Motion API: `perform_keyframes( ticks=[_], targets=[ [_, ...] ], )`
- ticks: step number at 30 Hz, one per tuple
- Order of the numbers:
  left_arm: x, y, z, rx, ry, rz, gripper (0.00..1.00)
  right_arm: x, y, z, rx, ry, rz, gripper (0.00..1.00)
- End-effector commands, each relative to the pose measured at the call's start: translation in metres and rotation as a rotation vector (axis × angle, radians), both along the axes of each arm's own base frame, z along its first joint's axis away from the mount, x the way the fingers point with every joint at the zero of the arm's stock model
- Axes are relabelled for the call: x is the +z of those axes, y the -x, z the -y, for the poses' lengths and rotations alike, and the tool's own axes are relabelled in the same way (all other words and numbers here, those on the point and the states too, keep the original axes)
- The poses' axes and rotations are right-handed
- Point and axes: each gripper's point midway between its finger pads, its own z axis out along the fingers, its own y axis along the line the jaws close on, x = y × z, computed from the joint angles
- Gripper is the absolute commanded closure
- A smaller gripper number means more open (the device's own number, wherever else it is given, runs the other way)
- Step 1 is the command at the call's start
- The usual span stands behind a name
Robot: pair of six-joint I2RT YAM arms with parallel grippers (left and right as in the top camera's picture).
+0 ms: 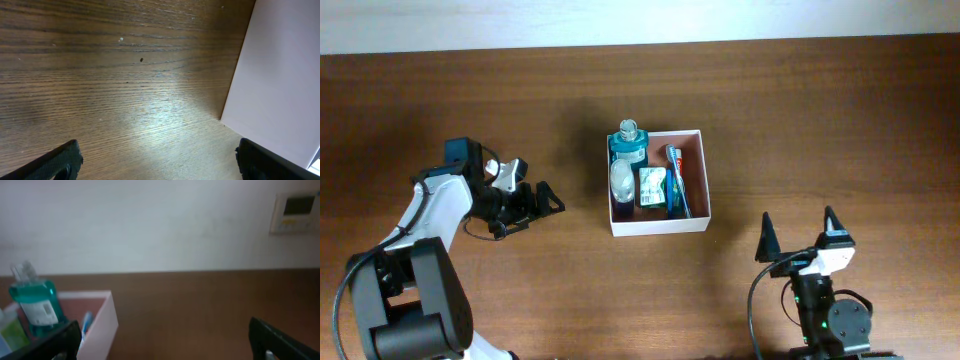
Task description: Pack container
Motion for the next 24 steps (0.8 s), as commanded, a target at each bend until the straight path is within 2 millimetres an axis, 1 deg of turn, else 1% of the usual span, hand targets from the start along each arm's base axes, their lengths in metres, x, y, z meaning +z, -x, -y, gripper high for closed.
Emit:
perform_keyframes(
  ticks=[1, 3, 6, 7, 24],
  targets=[
    [0.006, 0.0, 0.0, -0.007, -0.001, 0.026, 0.01, 0.0, 0.0, 0.005, -0.028, 0.052, 0.009, 0.02],
    [0.006, 0.0, -0.001, -0.007, -0.001, 0.026, 0.01, -0.004, 0.0, 0.005, -0.025, 0.105, -0.006, 0.02],
    [0.006, 0.0, 0.0, -0.007, -0.001, 0.026, 0.01, -0.024, 0.001, 0.005, -0.02, 0.164, -0.082, 0.01],
    [0.006, 0.0, -0.001, -0.007, -0.001, 0.026, 0.01, -0.026, 0.001, 0.005, -0.02, 0.165, -0.09, 0.02],
    [0.006, 0.0, 0.0, -0.008, -0.001, 0.026, 0.01, -0.025, 0.001, 0.002, -0.005, 0.178, -0.086, 0.02]
  ],
)
